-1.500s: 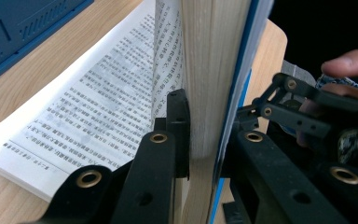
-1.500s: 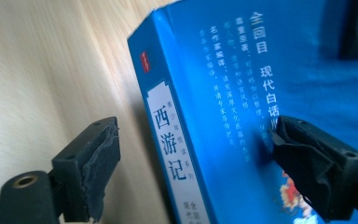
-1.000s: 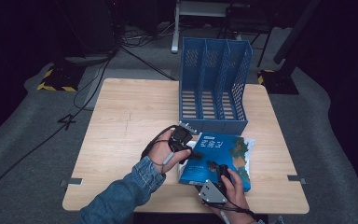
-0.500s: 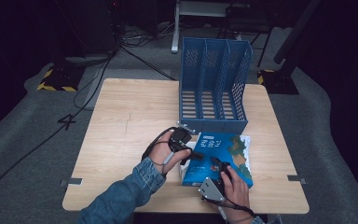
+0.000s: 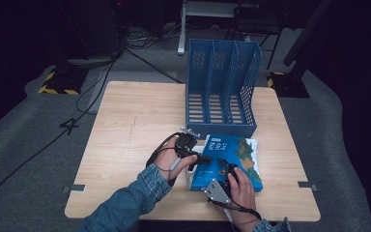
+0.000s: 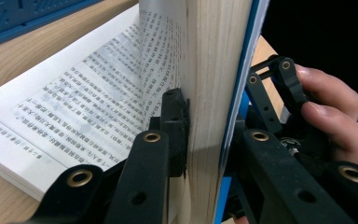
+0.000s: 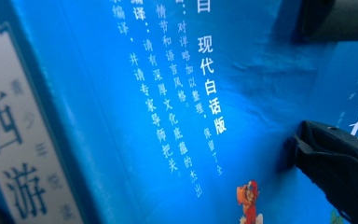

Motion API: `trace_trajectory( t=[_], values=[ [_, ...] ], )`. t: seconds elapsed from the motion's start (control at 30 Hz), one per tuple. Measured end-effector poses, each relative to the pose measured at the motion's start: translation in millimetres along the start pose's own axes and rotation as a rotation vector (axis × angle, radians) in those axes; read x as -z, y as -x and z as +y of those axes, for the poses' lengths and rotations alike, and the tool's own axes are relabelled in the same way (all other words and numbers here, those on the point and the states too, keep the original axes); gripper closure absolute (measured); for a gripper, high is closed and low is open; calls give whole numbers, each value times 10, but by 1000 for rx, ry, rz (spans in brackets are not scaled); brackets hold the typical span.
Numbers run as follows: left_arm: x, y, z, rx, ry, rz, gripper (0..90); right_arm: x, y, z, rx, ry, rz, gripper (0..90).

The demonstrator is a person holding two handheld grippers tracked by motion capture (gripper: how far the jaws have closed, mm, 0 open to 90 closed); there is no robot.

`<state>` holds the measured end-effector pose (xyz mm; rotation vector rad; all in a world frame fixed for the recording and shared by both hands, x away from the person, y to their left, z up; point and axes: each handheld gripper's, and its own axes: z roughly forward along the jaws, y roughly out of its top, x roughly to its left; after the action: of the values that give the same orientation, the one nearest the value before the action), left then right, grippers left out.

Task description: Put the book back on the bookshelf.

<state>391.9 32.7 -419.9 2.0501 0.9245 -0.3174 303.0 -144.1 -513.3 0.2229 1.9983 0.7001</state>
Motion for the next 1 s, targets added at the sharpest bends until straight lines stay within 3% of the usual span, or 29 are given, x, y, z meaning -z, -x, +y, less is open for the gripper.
trace_trajectory(
  t=[0.23, 0.33, 0.4, 0.53, 0.6, 0.67, 0.7, 0.8, 1.0],
  values=[
    [-7, -16, -30, 14, 21, 27, 782, -42, -35, 102, 76, -34, -15, 4],
    [-7, -31, -46, 26, 44, 27, 782, -62, -52, 123, 88, -40, -36, 4],
    [-7, -30, -61, 8, 55, 33, 790, -71, -52, 123, 81, -47, -44, 4],
    [4, -40, -76, -10, 55, 34, 805, -90, -48, 48, 78, 5, -62, 3],
    [13, -69, -81, 2, 29, 28, 806, -102, -14, 6, 77, 34, -50, 3],
    [-8, -98, -101, 10, -31, 31, 806, -113, 1, -16, 65, 41, -43, 4],
    [-8, -98, -101, 10, -31, 31, 806, -116, 5, -19, 62, 43, -43, 5],
    [1, -148, -117, 36, -99, 34, 792, -114, 2, -23, 63, 46, -42, 7],
    [93, -182, -116, 73, -167, 26, 772, -127, 37, -52, 37, 58, -25, 6]
  ],
)
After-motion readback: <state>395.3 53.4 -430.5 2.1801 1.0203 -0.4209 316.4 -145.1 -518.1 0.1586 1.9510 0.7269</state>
